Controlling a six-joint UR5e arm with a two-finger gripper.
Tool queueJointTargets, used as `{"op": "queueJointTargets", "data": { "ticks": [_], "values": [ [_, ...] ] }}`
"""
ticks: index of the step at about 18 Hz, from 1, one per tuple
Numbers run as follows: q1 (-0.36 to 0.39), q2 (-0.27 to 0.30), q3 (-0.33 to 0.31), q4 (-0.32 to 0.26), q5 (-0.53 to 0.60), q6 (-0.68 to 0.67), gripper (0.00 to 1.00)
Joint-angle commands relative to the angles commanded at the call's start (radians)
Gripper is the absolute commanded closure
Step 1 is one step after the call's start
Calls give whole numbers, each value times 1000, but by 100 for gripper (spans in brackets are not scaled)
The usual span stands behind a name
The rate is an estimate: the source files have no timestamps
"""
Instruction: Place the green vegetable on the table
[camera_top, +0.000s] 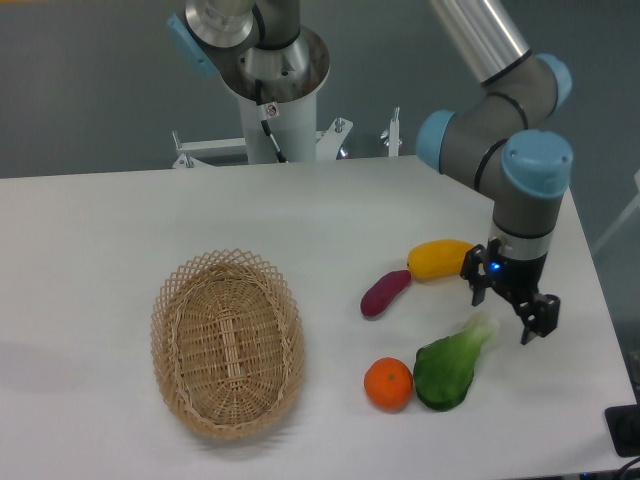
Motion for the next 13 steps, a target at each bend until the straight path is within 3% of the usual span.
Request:
{"op": "queueJointTargets", "data": {
  "ticks": [4,6,9,13],
  "values": [
    [-51,45,-6,-31,9,-135,0],
    [-106,68,2,-48,101,-185,0],
    [-178,80,23,-81,201,-190,0],
    [-203,137,11,-138,190,-210,0]
  ]
}}
